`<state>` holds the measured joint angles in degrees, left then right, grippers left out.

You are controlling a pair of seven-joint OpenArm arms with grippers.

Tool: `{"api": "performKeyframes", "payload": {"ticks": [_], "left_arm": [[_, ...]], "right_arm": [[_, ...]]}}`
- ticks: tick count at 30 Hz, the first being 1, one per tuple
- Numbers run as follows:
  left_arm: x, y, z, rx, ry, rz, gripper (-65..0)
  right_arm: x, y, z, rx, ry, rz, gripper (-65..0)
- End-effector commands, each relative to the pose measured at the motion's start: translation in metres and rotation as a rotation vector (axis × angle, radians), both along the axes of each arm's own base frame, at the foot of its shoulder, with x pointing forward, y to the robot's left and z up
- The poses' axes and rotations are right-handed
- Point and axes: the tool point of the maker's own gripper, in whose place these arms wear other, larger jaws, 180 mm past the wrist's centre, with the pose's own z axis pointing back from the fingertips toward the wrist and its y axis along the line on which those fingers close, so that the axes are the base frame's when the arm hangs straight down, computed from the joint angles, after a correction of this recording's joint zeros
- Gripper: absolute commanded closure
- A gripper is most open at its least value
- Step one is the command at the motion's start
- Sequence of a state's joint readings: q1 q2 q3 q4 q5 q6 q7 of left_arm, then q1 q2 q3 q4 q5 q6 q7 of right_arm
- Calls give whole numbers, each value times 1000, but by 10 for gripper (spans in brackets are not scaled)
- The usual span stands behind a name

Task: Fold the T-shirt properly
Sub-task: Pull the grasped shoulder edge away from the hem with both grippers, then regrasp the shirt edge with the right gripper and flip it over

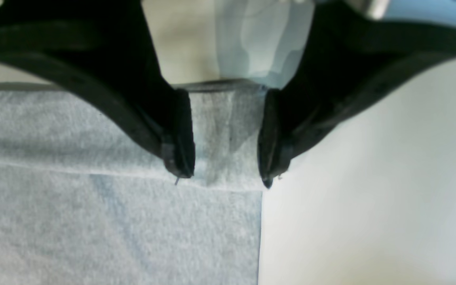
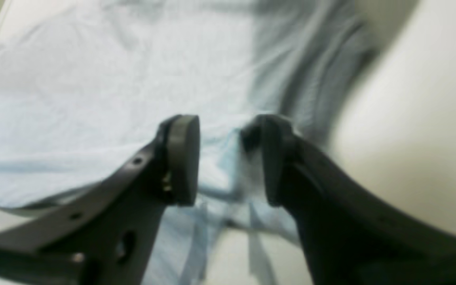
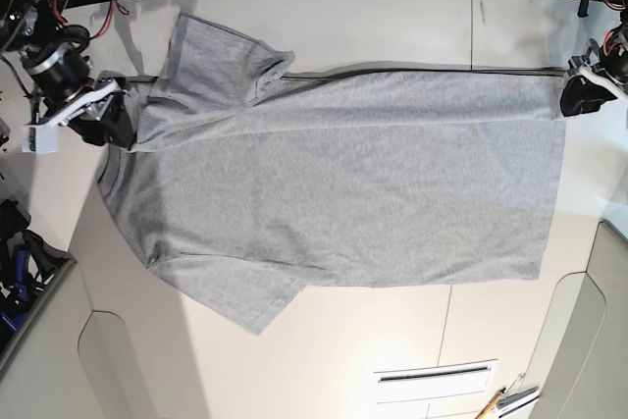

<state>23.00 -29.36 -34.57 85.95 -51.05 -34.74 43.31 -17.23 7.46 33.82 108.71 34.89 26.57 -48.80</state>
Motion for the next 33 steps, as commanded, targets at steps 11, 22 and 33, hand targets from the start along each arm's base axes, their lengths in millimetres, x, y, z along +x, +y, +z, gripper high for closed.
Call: {"api": "performKeyframes", "payload": {"ticks": [11, 22, 33], "left_arm": [[9, 3, 15, 3, -49, -12, -301], [8, 3, 15, -1, -47, -12, -301], [9, 2, 16, -12, -51, -11, -301]], "right_arm": [[-80, 17, -41, 179, 183, -23, -256], [-96, 89, -99, 367, 355, 90, -188], [-25, 113, -30, 358, 75, 218, 0]]}}
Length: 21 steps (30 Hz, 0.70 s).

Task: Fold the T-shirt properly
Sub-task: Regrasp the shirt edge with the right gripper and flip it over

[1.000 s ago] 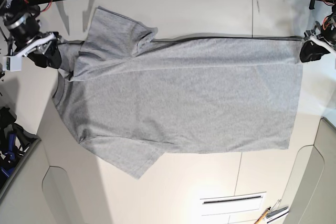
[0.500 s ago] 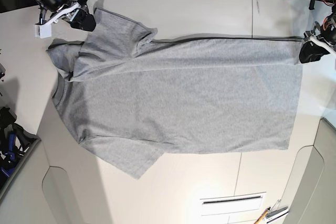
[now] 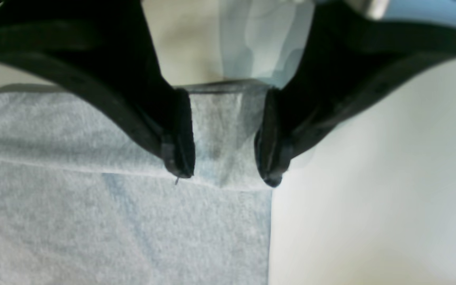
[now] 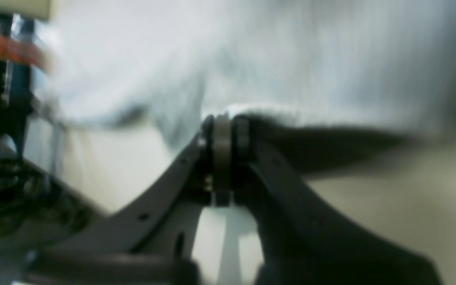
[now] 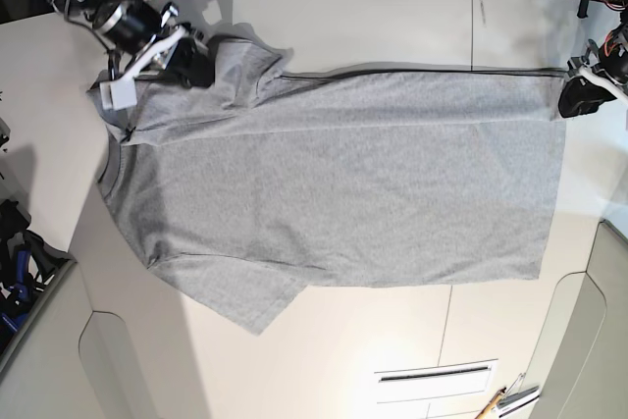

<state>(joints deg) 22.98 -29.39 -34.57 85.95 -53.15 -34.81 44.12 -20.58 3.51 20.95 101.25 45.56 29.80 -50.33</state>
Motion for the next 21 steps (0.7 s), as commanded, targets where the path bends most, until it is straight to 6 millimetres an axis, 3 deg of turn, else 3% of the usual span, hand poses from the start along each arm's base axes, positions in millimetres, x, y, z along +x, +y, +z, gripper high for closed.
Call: {"api": "performKeyframes", "payload": {"ticks": [1, 7, 12, 17, 18, 21], "left_arm": [[8, 5, 14, 18, -44, -11, -301], [8, 5, 15, 13, -48, -10, -301], [8, 5, 15, 13, -48, -10, -301], [8, 5, 15, 13, -48, -10, -301], [8, 5, 15, 13, -48, -10, -301], [9, 5, 15, 13, -49, -10, -301]], "right_arm": [[15, 1, 15, 1, -68, 5, 0], [70, 21, 35, -83, -208, 67, 0], [100, 45, 27, -153, -256, 134, 0], [126, 56, 20, -169, -269, 158, 0], [129, 56, 21, -168, -273, 158, -29], [133, 55, 28, -172, -292, 154, -248]]}}
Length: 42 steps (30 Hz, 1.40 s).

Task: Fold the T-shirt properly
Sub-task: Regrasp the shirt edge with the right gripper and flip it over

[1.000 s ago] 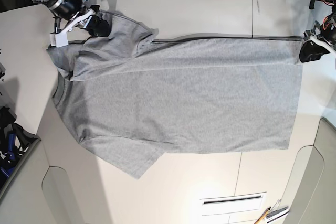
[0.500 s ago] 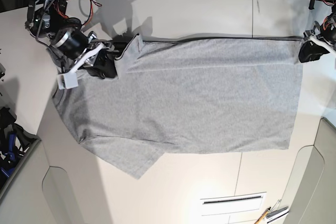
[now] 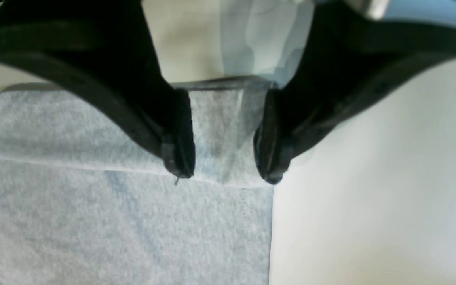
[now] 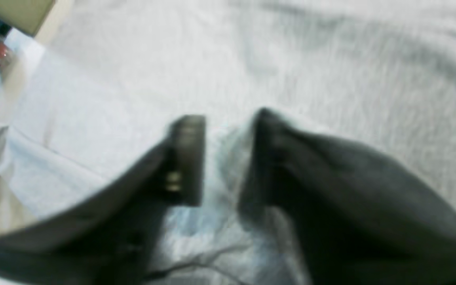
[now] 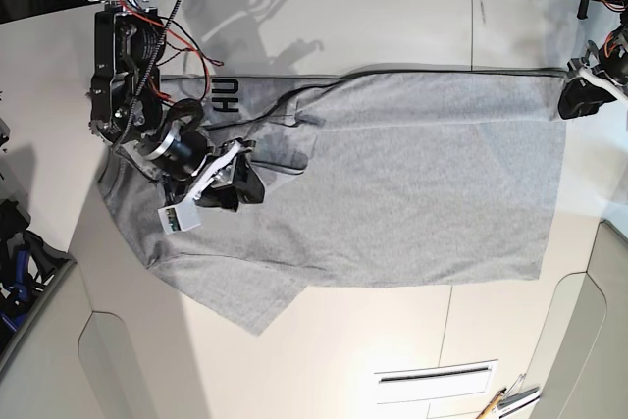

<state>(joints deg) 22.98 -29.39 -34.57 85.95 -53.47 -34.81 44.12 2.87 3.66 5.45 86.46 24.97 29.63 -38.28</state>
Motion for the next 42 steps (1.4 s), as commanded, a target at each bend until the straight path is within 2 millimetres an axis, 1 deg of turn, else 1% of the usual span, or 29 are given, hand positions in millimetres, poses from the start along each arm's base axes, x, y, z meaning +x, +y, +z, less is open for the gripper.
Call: {"api": "performKeyframes", "payload": {"ticks": [1, 4, 7, 10, 11, 12, 13, 14, 16, 17, 19, 21, 22, 23, 24, 26, 28, 29, 31, 33, 36, 38, 42], "left_arm": [[8, 5, 15, 18, -47, -11, -301], [11, -1, 21, 19, -73, -55, -301], [16, -8, 31, 32, -100, -86, -301], [23, -16, 44, 53, -135, -118, -301], [25, -20, 49, 60, -149, -136, -301], [27, -24, 53, 68, -163, -154, -301], [28, -26, 56, 83, -168, -165, -301], [29, -28, 58, 99, -170, -173, -301], [29, -28, 58, 129, -167, -183, -293], [28, -28, 55, 144, -152, -189, -264], [26, -28, 44, 170, -109, -193, -160], [25, -33, 31, 182, -74, -202, -56], [25, -36, 25, 193, -60, -209, -21], [24, -37, 18, 210, -43, -211, 0], [23, -37, 11, 231, -24, -209, 0], [18, -35, -4, 266, 33, -202, 0], [9, -32, -19, 279, 99, -196, 0], [3, -31, -25, 274, 141, -198, 0], [-12, -30, -37, 268, 234, -208, 0], [-26, -29, -44, 256, 296, -213, 0], [-46, -27, -48, 219, 328, -192, 0], [-59, -23, -48, 196, 341, -169, 0], [-82, -26, -41, 109, 347, -178, 0]], "right_arm": [[9, -1, 19, 18, -64, -4, -274], [12, -15, 35, -12, -92, -25, -276], [11, -37, 52, -66, -106, -56, -275], [5, -59, 58, -120, -95, -78, -273], [2, -66, 55, -133, -81, -82, -267], [-2, -73, 52, -146, -66, -86, -237], [-6, -79, 47, -160, -50, -91, -193], [-11, -84, 42, -172, -35, -94, -137], [-23, -90, 31, -192, 0, -91, 0], [-29, -93, 24, -204, 19, -90, 0], [-39, -98, 13, -229, 41, -98, 0], [-43, -105, 4, -260, 43, -118, 0], [-44, -107, -1, -270, 47, -126, 0], [-45, -111, -8, -283, 64, -132, 0], [-48, -114, -16, -298, 90, -140, 0], [-54, -122, -34, -325, 147, -152, 0], [-62, -125, -49, -324, 203, -155, 0], [-67, -124, -54, -311, 222, -151, 0], [-76, -125, -56, -288, 240, -142, 0], [-87, -130, -58, -309, 254, -119, 0], [-108, -142, -63, -363, 299, -95, 0], [-121, -145, -62, -388, 314, -81, 0], [-138, -151, -56, -412, 324, -78, 0]]}}
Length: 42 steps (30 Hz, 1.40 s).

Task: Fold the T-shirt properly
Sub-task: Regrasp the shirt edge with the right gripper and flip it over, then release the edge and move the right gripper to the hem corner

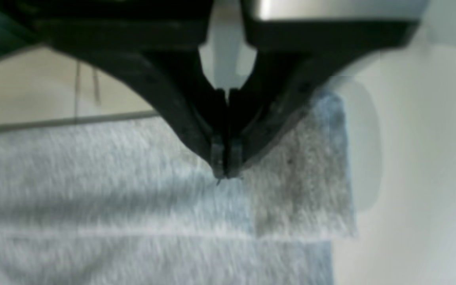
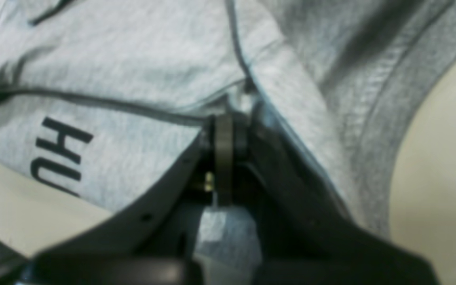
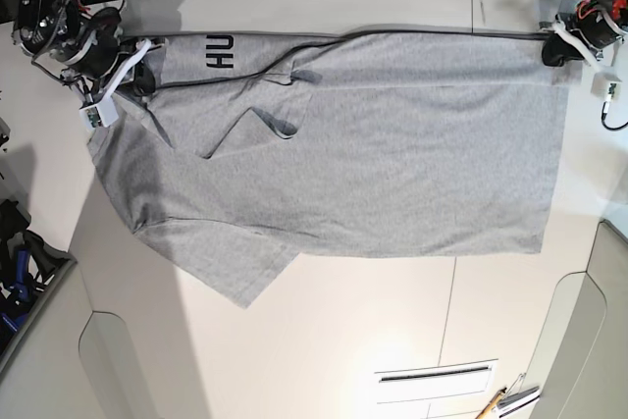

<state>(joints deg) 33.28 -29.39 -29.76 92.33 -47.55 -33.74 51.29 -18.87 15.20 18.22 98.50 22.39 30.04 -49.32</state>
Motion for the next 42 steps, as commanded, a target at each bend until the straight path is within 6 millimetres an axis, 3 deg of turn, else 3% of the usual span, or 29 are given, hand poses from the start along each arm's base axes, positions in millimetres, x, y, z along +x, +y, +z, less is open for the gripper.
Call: {"api": "performKeyframes", "payload": {"ticks": [1, 8, 14, 19, 24, 27, 29, 31, 35, 39, 42], "left_arm": [[-9, 4, 4, 6, 26, -13, 0], [-35, -2, 1, -43, 88, -15, 0], [-64, -6, -7, -58, 156, -9, 0], [-50, -23, 8, -142, 72, -59, 0], [-2, -17, 59, -119, -135, -60, -17], [21, -9, 90, -66, -245, -70, -188], [29, -6, 104, -41, -290, -74, -278], [33, -5, 108, -34, -307, -75, -290], [34, -5, 109, -35, -313, -74, -290], [34, -5, 108, -35, -312, -74, -290], [34, -5, 108, -35, -312, -74, -290]], "right_arm": [[-6, -11, 3, -42, 14, -3, 0], [-30, -32, 8, -72, 47, -52, 0], [-26, -39, 19, -27, 11, -102, 0], [-11, -28, 37, 50, -55, -95, 0], [40, -26, 81, 31, -264, -79, 0], [80, -37, 111, -35, -415, -92, -1], [101, -45, 127, -82, -476, -100, -178], [120, -52, 137, -108, -511, -113, -311], [153, -74, 130, -108, -489, -153, -321], [182, -104, 100, -53, -381, -210, -321], [195, -114, 78, 18, -299, -240, -321]]}}
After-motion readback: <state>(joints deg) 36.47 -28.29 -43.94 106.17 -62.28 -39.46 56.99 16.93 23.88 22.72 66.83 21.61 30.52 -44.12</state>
